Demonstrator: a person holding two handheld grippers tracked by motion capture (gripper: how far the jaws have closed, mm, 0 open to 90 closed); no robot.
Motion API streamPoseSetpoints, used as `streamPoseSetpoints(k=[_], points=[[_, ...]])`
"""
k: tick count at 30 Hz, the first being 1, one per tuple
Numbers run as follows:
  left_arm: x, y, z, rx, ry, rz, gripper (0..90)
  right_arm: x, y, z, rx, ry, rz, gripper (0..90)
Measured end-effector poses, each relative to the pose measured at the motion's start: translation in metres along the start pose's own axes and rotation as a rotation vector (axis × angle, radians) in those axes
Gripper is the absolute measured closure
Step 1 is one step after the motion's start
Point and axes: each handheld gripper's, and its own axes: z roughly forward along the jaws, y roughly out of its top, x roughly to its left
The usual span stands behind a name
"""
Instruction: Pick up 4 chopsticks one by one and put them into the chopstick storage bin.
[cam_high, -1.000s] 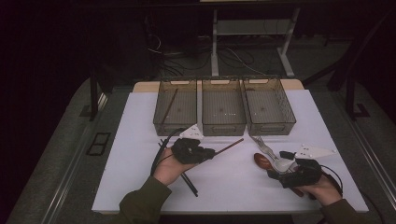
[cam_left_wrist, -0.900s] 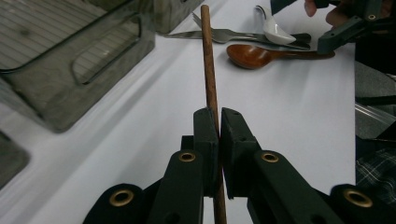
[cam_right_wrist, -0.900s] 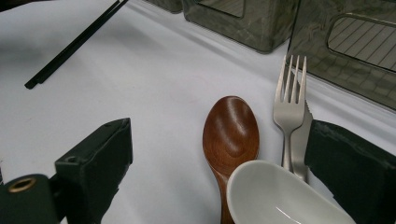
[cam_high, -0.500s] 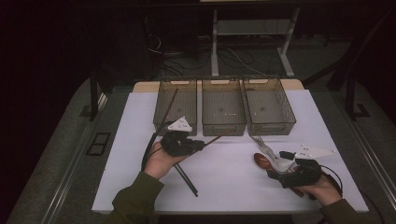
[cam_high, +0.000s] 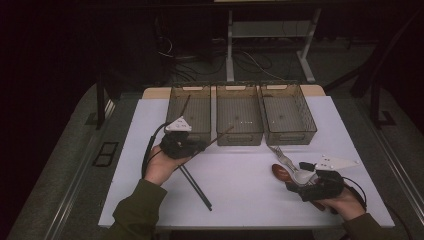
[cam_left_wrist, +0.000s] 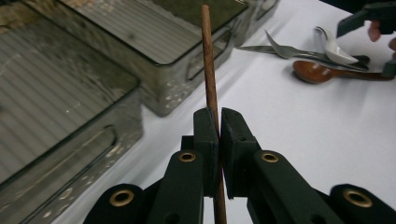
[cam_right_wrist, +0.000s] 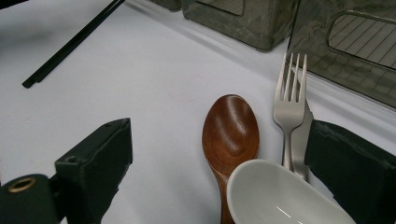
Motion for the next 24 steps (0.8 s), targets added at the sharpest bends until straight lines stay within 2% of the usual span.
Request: streamPoseSetpoints(k=[13,24], points=[[0.029,0.004,-0.006,-0.013,0.069,-0.021,84.5,0.0,-0.001,0.002,0.008,0.002,0.003,7.3],[0.057,0.014,0.0,-0.03,0.115,-0.056,84.5,-0.001,-0.001,0.002,0.009,-0.002,0.007,7.3]])
